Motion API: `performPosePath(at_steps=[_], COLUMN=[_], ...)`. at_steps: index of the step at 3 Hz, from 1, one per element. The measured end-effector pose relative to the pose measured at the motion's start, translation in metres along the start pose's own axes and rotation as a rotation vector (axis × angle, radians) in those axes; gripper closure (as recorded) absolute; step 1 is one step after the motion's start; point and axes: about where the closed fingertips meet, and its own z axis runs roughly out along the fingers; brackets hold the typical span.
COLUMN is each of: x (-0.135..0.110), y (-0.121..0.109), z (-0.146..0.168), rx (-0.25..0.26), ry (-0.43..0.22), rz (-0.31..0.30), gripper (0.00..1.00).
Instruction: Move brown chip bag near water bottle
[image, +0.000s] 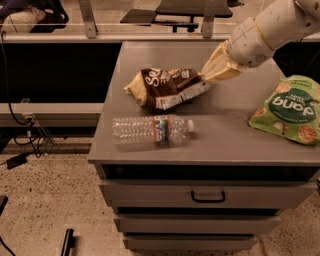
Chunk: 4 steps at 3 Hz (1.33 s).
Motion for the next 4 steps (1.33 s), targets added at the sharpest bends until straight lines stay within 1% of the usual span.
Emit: performPosePath(at_steps=[1, 2, 4], x=[-0.003, -0.005, -0.006], y=[0.012, 0.022, 0.021], z=[-0.004, -0.005, -0.001], rx=[-0.013, -0.034, -0.036], ry=[-0.022, -0.037, -0.041], rz=[-0.043, -0.09, -0.089], gripper=[1.0, 0.97, 0.51])
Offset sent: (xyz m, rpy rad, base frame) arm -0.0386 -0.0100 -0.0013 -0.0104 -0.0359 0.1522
